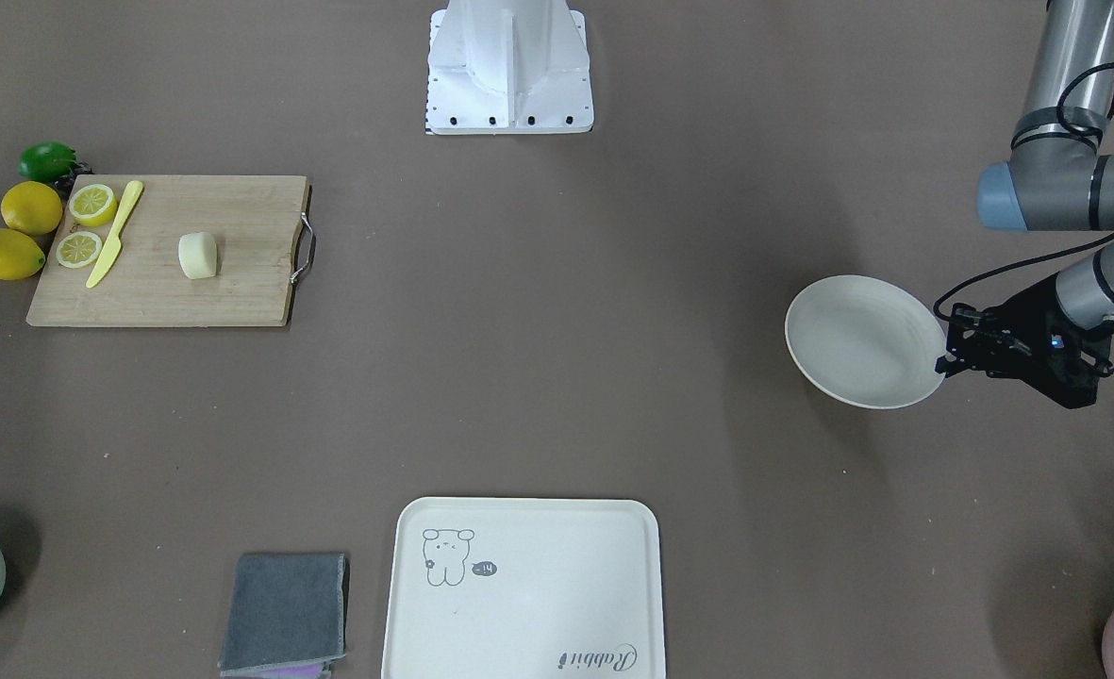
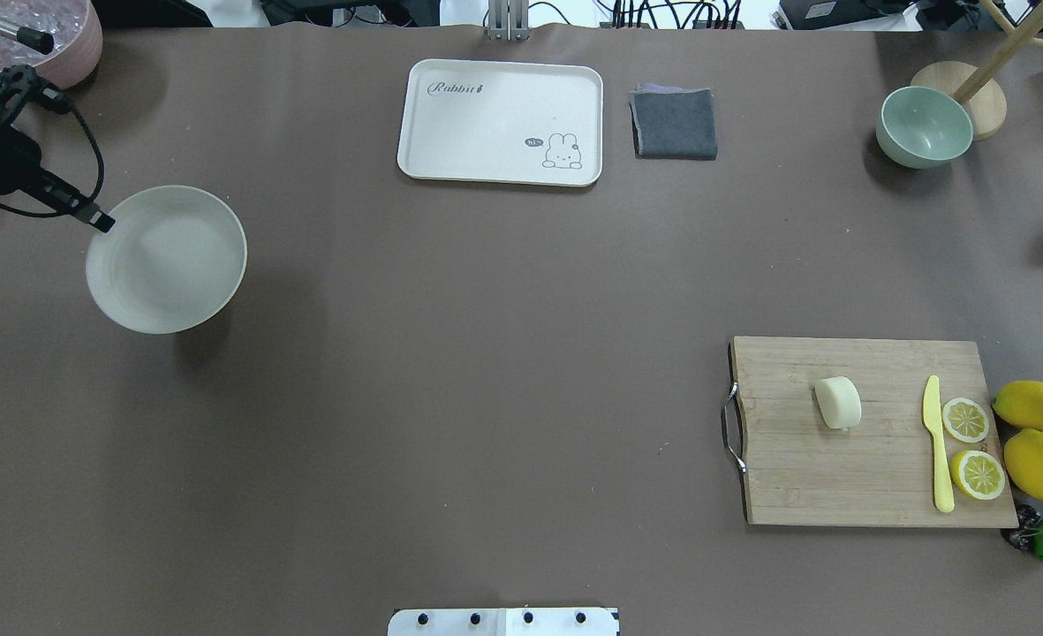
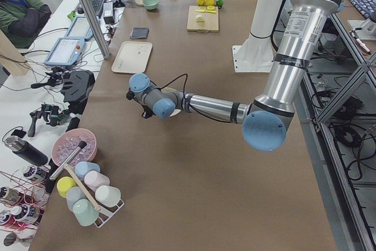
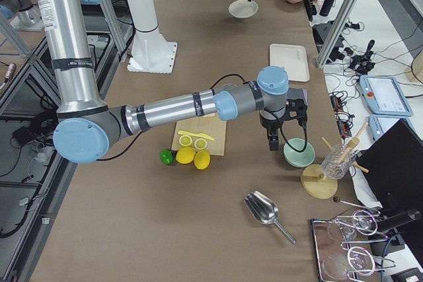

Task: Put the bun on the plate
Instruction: 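Carry the white plate with the left gripper to the table centre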

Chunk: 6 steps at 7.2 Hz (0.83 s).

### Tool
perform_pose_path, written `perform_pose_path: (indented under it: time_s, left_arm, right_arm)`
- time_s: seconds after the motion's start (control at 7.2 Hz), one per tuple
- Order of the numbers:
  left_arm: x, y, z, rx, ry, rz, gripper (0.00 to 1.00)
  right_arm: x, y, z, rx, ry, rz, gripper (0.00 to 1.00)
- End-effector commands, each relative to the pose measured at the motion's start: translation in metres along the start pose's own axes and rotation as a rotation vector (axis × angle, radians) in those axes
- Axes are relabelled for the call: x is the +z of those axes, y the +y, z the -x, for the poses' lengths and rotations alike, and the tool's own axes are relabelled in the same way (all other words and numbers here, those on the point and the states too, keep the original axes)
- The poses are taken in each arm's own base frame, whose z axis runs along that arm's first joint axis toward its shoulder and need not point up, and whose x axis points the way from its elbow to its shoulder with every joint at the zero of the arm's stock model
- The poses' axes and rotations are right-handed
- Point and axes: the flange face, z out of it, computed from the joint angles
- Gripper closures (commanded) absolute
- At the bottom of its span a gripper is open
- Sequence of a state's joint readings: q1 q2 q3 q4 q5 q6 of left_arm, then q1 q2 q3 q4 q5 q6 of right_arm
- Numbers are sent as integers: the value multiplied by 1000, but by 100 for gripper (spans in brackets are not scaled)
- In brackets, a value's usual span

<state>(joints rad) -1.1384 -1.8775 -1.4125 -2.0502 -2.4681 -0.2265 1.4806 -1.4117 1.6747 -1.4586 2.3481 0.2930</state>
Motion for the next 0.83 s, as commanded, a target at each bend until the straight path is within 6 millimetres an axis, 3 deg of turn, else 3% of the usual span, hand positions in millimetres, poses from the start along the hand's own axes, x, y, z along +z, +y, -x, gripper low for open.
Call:
perform_pose_path:
  time_s: [0.0, 0.28, 0.69]
  left_arm:
    - [-23, -88, -82, -130, 59, -73, 100]
    - [0, -113, -150, -172, 79, -78, 100]
    - [69, -121, -272, -214, 71, -141, 100]
  right_arm:
    - [1, 0, 3, -3, -13, 6, 0]
    - [0, -4, 10, -13, -20, 3, 0]
    - [2, -11, 24, -37, -28, 4, 0]
